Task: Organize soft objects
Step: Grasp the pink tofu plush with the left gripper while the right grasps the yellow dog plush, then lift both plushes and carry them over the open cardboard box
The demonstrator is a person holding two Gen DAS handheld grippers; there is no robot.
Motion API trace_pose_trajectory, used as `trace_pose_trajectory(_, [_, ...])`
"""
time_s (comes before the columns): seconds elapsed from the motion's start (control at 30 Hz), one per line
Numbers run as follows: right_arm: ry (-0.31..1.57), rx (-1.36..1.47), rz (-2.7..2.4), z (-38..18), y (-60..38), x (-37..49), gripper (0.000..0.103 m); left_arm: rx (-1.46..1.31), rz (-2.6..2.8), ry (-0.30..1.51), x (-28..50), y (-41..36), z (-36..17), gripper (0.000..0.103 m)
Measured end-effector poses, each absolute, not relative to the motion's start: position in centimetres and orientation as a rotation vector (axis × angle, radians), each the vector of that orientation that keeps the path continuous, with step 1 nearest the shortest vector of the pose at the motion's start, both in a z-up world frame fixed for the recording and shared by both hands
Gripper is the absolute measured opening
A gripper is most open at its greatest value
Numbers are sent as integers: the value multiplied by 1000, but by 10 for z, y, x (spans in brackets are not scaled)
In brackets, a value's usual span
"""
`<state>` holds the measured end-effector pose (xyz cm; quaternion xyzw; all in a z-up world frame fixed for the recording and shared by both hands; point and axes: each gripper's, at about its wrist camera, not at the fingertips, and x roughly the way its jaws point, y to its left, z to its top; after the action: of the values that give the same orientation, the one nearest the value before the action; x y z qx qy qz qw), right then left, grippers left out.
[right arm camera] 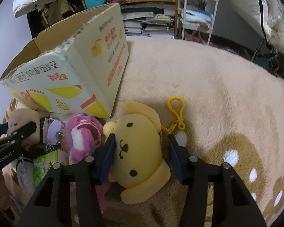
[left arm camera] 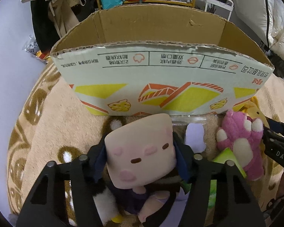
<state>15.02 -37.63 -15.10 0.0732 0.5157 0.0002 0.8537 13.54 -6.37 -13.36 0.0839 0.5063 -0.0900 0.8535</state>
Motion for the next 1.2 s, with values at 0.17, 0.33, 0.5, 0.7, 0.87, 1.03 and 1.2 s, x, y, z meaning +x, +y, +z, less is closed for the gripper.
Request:
trace_pose_trajectory(0.17, [1073,165,-1,-148,-380,149,52,171,-185,1061,132,-61,-131,55])
trace_pose_trajectory(0.33, [1010,172,-4,-133,-383,145,51,203,-180,1038,123,-64,-122,54])
trace_pose_trajectory(0.5, [929,186,-10,-112,-387,140,51,225,-162,976,111,-63,-103,54])
trace_pose_trajectory(0.7, [841,188,-6,-88,-384,129,51,236,-145,871,88,-59,-76,55])
trace_pose_trajectory(0.87, [740,142,23,-61,-376,123,51,233,-108,766,73,-52,-53,55])
trace_pose_trajectory(1.03, [636,134,52,-29,-371,112,52,205,-84,652,58,-41,-29,55])
trace_pose_trajectory(1.2, [554,108,77,0,-359,95,52,230,-72,552,37,-35,-1,55])
